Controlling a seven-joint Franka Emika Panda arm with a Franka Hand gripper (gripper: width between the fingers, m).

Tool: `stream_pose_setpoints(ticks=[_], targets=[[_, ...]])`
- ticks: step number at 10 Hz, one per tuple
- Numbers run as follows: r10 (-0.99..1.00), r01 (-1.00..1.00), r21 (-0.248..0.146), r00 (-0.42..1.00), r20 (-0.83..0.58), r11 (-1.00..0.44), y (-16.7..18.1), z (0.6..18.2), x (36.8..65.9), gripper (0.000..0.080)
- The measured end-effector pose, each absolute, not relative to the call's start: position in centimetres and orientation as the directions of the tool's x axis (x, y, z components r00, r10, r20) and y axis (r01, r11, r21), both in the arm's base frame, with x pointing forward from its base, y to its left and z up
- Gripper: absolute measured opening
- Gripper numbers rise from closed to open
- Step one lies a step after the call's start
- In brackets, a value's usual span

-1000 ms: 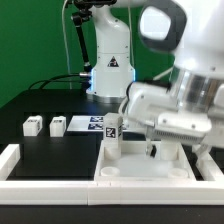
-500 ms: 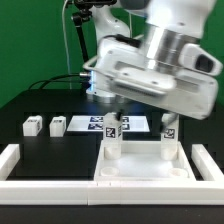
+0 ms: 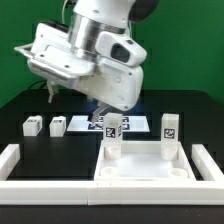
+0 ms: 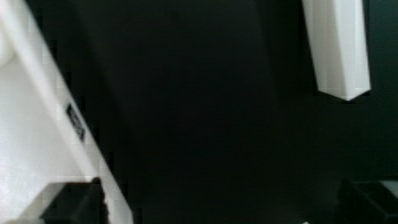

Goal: Assemble square table

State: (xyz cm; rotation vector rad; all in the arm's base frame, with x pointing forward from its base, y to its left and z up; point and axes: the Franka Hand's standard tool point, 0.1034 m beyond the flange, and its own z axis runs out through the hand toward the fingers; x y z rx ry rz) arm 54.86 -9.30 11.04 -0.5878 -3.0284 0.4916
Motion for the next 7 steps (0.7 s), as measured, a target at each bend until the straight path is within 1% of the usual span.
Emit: stream_pose_setpoints(ticks=[3, 6, 7], targets=[[0.611, 0.619, -0.278, -0.782, -0.127, 0.735, -8.62, 10.94, 54.91, 0.0649], [0.735, 0.75, -0.249, -0.657, -0.168, 0.613, -8.6, 10.8, 54.78, 0.0649], [0.816, 0.83, -0.228, -0.55, -0.179, 0.509, -9.05, 10.32, 54.12, 0.0649]])
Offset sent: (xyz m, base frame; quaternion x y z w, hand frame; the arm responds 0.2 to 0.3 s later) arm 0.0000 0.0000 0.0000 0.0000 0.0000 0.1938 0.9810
